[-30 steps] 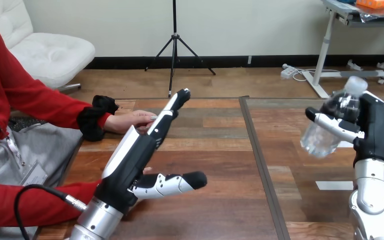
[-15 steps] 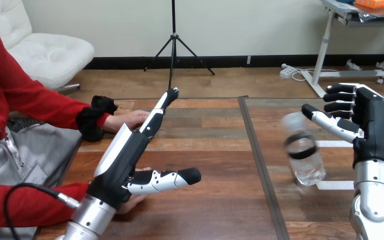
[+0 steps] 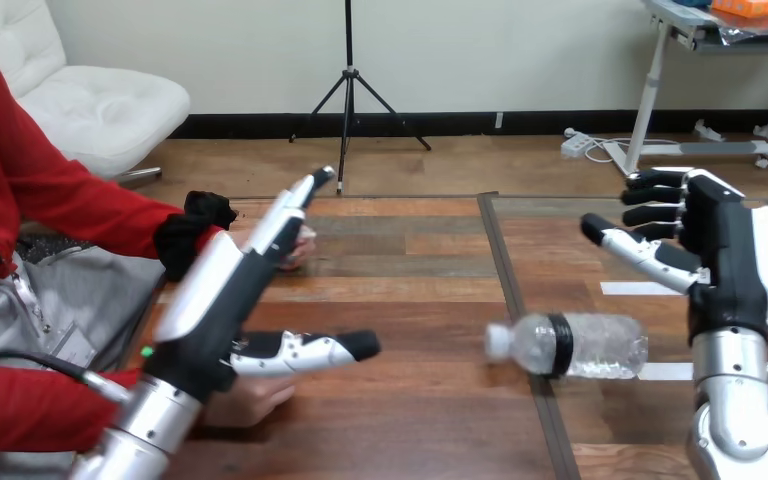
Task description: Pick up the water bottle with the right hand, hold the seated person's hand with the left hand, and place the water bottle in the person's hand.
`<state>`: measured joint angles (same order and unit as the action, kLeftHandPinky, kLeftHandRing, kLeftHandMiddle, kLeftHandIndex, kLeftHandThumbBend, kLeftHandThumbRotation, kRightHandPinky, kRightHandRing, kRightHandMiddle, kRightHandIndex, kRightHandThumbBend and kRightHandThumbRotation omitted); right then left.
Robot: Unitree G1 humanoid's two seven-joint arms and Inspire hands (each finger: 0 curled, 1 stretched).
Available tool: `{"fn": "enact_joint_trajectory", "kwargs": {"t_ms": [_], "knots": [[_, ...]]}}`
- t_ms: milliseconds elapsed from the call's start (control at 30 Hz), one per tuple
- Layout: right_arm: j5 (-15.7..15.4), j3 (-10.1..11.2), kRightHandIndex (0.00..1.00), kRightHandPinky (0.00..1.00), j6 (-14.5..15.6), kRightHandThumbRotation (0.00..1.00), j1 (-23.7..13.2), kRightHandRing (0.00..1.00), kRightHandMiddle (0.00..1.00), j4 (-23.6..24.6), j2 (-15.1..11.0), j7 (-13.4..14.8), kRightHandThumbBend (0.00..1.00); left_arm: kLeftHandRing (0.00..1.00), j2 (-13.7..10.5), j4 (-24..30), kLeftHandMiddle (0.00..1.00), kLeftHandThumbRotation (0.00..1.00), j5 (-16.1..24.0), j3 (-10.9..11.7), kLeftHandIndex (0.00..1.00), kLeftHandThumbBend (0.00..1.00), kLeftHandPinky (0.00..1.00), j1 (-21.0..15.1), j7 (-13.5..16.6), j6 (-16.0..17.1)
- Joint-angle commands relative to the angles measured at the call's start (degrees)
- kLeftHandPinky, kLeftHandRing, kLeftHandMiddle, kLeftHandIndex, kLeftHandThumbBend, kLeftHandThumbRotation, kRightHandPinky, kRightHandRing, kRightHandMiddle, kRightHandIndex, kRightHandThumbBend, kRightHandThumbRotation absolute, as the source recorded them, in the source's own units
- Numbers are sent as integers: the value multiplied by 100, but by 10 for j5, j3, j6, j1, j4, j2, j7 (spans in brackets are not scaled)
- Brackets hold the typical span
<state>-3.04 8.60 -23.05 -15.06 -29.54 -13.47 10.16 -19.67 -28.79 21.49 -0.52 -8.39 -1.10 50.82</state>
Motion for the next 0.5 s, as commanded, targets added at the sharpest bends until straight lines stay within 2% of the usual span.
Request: {"fn": "enact_joint_trajectory", "kwargs": {"t_ms": [0,233,467], "knots": [[-6,-9,55,47,17,0,-3,52,57,68,8,-5,81,100,-33,-9,100,63,21,15,98,100,93,-47,31,4],[-20,-23,55,49,46,0,22,51,57,125,21,-7,80,100,-70,-20,99,64,47,18,99,100,92,-57,56,-4],[-16,-29,56,51,55,0,32,51,58,142,30,-15,77,99,-90,-46,98,62,37,18,98,100,91,-68,65,10]]}}
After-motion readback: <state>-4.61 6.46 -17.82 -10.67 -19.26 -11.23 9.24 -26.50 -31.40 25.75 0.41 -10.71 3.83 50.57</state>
